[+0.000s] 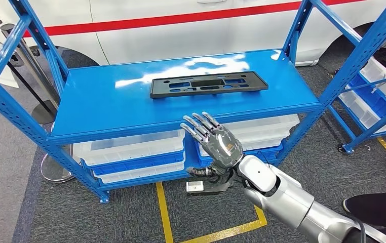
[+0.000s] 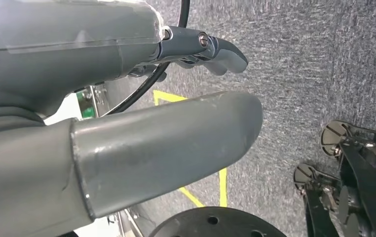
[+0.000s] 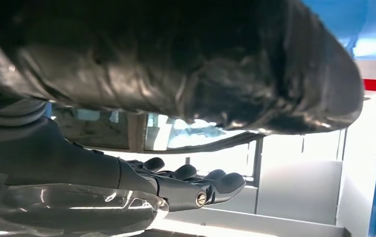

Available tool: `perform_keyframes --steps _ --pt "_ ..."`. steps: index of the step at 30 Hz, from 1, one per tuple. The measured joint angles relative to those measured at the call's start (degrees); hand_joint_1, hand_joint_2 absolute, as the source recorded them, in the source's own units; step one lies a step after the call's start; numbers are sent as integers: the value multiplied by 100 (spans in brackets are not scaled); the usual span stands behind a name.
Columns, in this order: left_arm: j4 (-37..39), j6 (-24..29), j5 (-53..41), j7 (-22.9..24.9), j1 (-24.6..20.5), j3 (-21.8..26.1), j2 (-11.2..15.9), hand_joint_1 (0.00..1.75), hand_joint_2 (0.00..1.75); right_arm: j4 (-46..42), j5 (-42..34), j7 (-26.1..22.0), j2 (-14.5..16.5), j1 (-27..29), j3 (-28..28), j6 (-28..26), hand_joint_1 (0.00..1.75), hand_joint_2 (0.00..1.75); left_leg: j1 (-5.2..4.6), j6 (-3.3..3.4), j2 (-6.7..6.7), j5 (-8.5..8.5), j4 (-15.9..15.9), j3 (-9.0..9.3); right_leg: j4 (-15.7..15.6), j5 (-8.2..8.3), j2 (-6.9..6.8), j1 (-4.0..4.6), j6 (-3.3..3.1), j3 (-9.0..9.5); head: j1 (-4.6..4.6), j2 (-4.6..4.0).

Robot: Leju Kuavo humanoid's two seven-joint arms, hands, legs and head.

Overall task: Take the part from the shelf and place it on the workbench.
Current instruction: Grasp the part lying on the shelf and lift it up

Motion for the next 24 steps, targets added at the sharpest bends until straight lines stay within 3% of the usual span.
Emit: perform_keyframes --steps 9,24 --pt "15 -172 -214 -238 78 -440 0 0 0 215 38 233 -143 144 -82 -284 0 0 0 0 4 -1 0 -2 0 0 3 0 0 -3 0 0" --pt "17 -166 -363 -392 133 -816 -39 0 0 230 44 97 -175 423 -410 -415 0 0 0 0 2 -1 1 -2 -1 0 2 0 0 -3 0 0"
